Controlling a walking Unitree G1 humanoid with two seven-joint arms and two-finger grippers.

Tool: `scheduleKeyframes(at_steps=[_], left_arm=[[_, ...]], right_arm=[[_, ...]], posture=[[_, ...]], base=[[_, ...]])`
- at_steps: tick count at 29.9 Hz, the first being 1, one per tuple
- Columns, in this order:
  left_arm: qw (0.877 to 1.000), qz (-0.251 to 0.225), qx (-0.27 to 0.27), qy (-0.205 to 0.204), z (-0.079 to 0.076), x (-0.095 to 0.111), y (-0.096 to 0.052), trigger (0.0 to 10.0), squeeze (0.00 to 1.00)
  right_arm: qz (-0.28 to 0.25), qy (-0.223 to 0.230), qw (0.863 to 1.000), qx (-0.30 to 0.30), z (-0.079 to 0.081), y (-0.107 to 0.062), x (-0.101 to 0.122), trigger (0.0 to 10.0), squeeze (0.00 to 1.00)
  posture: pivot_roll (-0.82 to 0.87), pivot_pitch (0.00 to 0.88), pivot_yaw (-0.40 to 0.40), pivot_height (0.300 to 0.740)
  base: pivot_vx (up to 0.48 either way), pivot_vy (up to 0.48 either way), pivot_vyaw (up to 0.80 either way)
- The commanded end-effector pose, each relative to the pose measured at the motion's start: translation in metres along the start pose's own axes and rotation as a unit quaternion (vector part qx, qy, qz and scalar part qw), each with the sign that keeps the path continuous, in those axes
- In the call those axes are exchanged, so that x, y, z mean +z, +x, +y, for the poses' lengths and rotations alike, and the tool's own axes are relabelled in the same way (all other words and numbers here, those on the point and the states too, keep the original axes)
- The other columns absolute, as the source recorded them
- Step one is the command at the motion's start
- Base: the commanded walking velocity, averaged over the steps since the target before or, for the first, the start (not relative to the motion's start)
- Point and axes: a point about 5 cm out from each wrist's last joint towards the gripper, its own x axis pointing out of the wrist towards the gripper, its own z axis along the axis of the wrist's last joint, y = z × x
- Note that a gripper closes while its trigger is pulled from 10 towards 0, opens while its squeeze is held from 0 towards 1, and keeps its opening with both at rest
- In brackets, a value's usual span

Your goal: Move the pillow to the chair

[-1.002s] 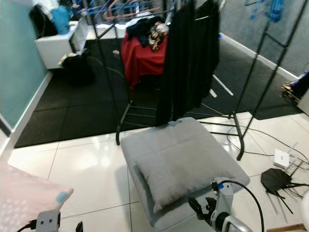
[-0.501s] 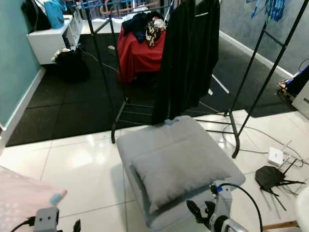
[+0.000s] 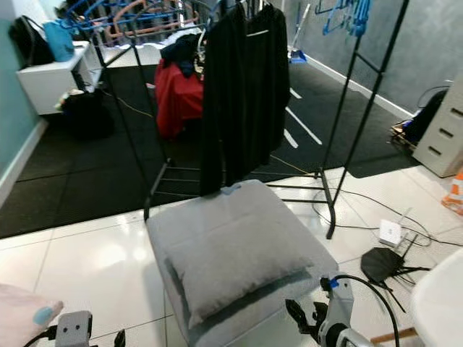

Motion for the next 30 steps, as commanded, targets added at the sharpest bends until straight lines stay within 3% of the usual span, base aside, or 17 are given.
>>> scheduleKeyframes(at_steps=[1, 6, 15, 21, 23, 30], left_arm=[[1.0, -0.021, 0.017, 0.01, 0.01, 0.011, 0.006, 10.0, 0.0], [0.998, -0.049, -0.005, 0.05, 0.01, 0.03, 0.016, 10.0, 0.0], [0.997, -0.063, -0.022, 0.045, 0.01, 0.045, 0.021, 10.0, 0.0], [0.998, -0.051, -0.022, 0.016, 0.011, 0.049, 0.026, 10.0, 0.0], [0.998, -0.045, -0.031, -0.017, 0.012, 0.05, 0.027, 10.0, 0.0], [0.997, -0.045, -0.053, -0.024, 0.012, 0.052, 0.028, 10.0, 0.0]], right_arm=[[-0.008, -0.002, 1.0, 0.014, 0.002, 0.002, 0.003, 10.0, 0.0], [0.002, -0.016, 1.0, 0.018, 0.001, 0.002, 0.005, 10.0, 0.0], [-0.006, -0.012, 1.0, 0.011, 0.0, 0.002, 0.007, 10.0, 0.0], [-0.022, 0.003, 1.0, 0.009, 0.0, 0.002, 0.008, 10.0, 0.0], [-0.031, 0.016, 0.999, 0.014, 0.001, 0.002, 0.008, 10.0, 0.0], [-0.042, 0.039, 0.998, 0.01, 0.002, 0.003, 0.007, 10.0, 0.0]], posture=[[-0.13, 0.043, -0.046, 0.74], [-0.12, 0.042, -0.058, 0.73], [-0.12, 0.041, -0.06, 0.71], [-0.13, 0.047, -0.058, 0.695], [-0.13, 0.051, -0.059, 0.685], [-0.13, 0.059, -0.054, 0.66]], base=[[0.0, 0.0, 0.0], [0.0, 0.0, 0.0], [0.0, 0.0, 0.0], [0.0, 0.0, 0.0], [0.0, 0.0, 0.0], [0.0, 0.0, 0.0]])
